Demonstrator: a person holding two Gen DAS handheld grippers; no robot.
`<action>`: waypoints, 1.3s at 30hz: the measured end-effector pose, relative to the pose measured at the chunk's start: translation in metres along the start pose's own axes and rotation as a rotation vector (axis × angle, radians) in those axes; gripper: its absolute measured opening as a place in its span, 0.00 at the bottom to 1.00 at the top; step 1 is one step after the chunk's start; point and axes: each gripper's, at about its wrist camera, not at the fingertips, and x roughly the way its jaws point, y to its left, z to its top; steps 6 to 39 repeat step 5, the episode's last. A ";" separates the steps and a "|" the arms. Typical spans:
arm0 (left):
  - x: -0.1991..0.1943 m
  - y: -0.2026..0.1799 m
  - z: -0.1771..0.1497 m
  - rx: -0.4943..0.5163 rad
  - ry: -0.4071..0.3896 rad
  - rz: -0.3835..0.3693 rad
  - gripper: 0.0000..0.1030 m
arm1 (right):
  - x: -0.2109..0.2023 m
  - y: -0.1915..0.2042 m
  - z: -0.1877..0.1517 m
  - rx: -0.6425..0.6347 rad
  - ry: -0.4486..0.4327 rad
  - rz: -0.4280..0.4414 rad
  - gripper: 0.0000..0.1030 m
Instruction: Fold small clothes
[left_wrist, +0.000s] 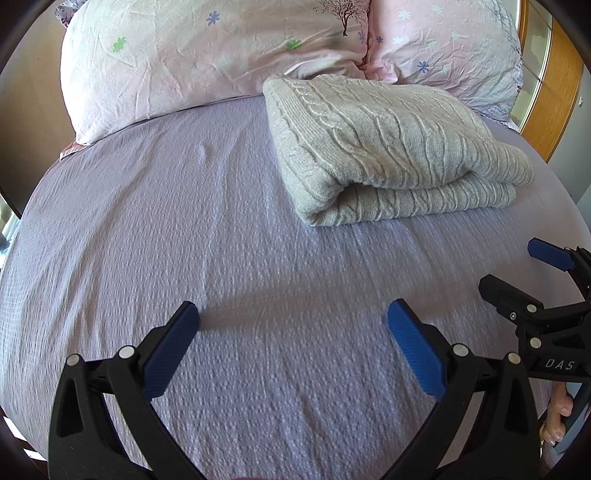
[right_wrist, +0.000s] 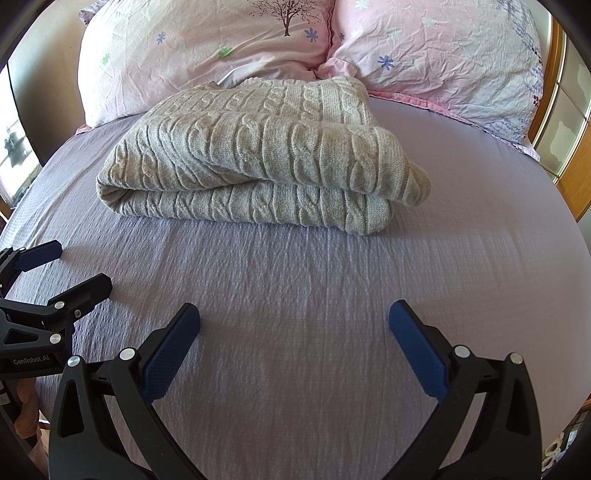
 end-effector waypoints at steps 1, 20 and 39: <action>0.000 0.000 0.000 -0.001 0.000 0.000 0.98 | 0.000 0.000 0.000 0.000 0.000 0.000 0.99; 0.000 0.000 0.000 -0.001 0.001 0.000 0.98 | 0.000 0.000 0.000 0.000 0.000 0.000 0.99; 0.000 0.000 0.000 -0.001 0.001 0.000 0.98 | 0.000 0.000 0.000 0.000 0.000 0.000 0.99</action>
